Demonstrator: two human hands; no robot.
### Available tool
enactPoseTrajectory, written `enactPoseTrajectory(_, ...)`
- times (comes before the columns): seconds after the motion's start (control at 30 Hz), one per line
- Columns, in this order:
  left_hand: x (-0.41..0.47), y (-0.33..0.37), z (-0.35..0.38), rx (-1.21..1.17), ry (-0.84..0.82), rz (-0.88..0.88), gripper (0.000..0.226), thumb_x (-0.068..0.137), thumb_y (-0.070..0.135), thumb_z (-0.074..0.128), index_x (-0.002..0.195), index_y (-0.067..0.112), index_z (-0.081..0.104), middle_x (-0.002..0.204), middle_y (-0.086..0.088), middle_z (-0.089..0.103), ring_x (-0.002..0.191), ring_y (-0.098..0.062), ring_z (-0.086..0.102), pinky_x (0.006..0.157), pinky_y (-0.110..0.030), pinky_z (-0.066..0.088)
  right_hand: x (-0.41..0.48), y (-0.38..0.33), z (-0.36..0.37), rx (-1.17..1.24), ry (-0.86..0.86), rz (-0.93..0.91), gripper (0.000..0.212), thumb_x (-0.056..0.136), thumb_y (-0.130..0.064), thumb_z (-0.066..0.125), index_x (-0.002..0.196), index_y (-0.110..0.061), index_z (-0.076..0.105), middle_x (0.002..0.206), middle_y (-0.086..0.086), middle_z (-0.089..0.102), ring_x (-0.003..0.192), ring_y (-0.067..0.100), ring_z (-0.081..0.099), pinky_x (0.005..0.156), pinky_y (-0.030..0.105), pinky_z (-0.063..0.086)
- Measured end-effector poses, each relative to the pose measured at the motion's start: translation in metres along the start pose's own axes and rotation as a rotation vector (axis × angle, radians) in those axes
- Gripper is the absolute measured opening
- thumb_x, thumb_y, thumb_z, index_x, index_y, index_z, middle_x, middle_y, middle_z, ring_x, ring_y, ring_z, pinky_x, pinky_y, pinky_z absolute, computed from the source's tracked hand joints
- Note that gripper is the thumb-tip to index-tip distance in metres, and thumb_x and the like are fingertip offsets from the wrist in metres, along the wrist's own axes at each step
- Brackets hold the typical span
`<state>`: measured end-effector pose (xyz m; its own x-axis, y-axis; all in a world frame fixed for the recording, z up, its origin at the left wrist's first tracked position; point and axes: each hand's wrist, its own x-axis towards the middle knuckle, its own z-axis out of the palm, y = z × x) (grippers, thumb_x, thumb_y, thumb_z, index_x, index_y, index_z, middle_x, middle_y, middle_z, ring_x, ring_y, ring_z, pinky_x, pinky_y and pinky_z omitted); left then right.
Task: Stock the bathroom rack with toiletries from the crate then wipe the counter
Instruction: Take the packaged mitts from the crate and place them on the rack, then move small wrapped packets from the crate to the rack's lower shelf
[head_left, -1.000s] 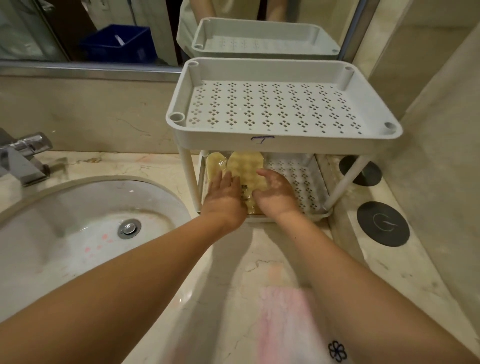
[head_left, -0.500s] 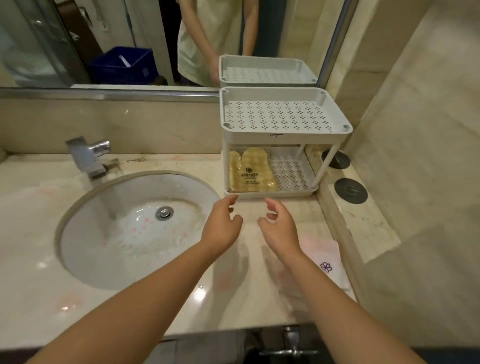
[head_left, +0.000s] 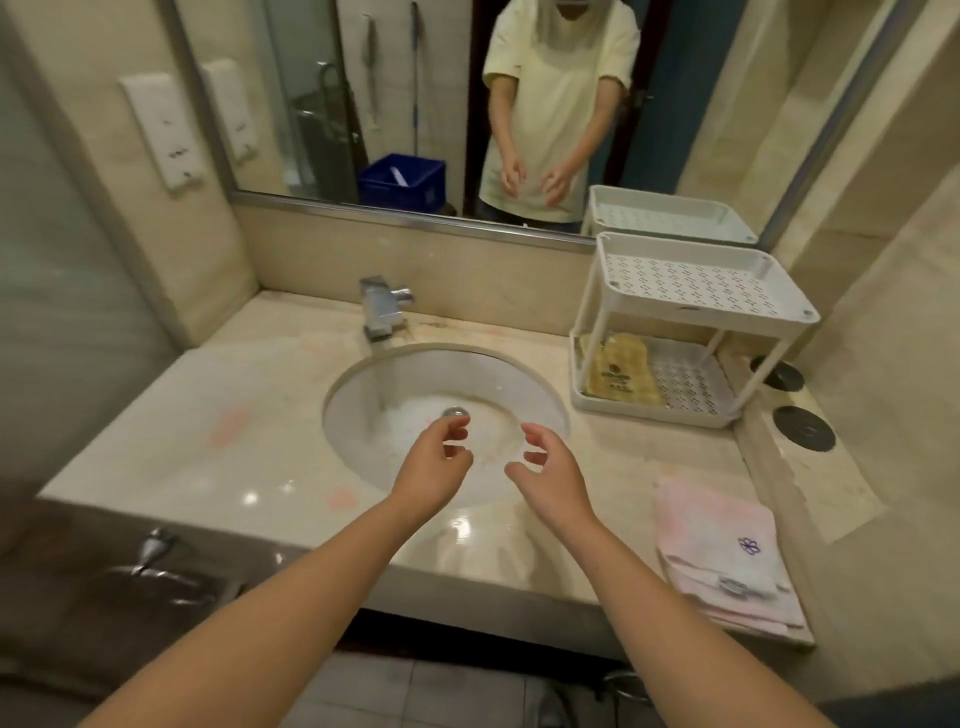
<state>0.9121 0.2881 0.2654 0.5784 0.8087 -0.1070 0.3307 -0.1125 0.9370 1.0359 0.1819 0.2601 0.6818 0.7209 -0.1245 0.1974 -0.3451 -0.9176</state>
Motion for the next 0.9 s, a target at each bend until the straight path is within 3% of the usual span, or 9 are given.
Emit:
enactPoseTrajectory(0.17,-0.026,-0.031,-0.069,-0.023,0.129,-0.043,0.041,0.090,0.013,0.055,0.127,0.031,0.054,0.113,0.014,0.058,0.097,-0.005,0.060,0.075,-0.018,0.047,-0.009,-0.028,0.058,-0.068,-0.166,-0.099,0.053,0.085,-0.018,0.064,0.132,-0.035,0.047,0.138,-0.014,0.044,0.115,0.005,0.051,0.077,0.017,0.044)
enactPoseTrajectory(0.33,-0.051,-0.057,-0.122,0.007,0.256,-0.085,0.039,0.089,0.013,0.057,0.122,0.034,0.054,0.112,0.015,0.058,0.096,-0.004,0.060,0.073,-0.017,0.047,-0.011,-0.050,0.113,-0.186,-0.333,-0.221,0.058,0.083,-0.022,0.062,0.136,-0.034,0.045,0.138,-0.015,0.038,0.116,0.003,0.047,0.087,0.025,0.046)
enactPoseTrajectory(0.43,-0.067,-0.070,-0.146,0.000,0.349,-0.126,0.039,0.089,0.011,0.058,0.122,0.032,0.054,0.112,0.011,0.058,0.096,-0.009,0.060,0.079,-0.022,0.048,-0.013,-0.060,0.144,-0.250,-0.442,-0.293,0.061,0.081,-0.022,0.062,0.137,-0.034,0.044,0.138,-0.013,0.037,0.118,0.004,0.047,0.089,0.025,0.043)
enactPoseTrajectory(0.7,-0.123,-0.102,-0.195,0.027,0.643,-0.282,0.043,0.085,0.010,0.061,0.124,0.026,0.056,0.111,0.007,0.059,0.088,-0.010,0.062,0.091,-0.028,0.050,-0.023,-0.086,0.214,-0.396,-0.782,-0.516,0.062,0.082,-0.026,0.061,0.140,-0.033,0.042,0.143,-0.010,0.036,0.116,0.006,0.048,0.086,0.022,0.040)
enactPoseTrajectory(0.9,-0.175,-0.116,-0.197,0.015,0.907,-0.425,0.041,0.083,0.011,0.063,0.115,0.036,0.056,0.112,0.007,0.059,0.093,-0.008,0.061,0.090,-0.026,0.049,-0.042,-0.097,0.247,-0.443,-1.049,-0.681,0.062,0.078,-0.023,0.061,0.136,-0.036,0.045,0.134,-0.010,0.040,0.112,0.005,0.049,0.084,0.021,0.039)
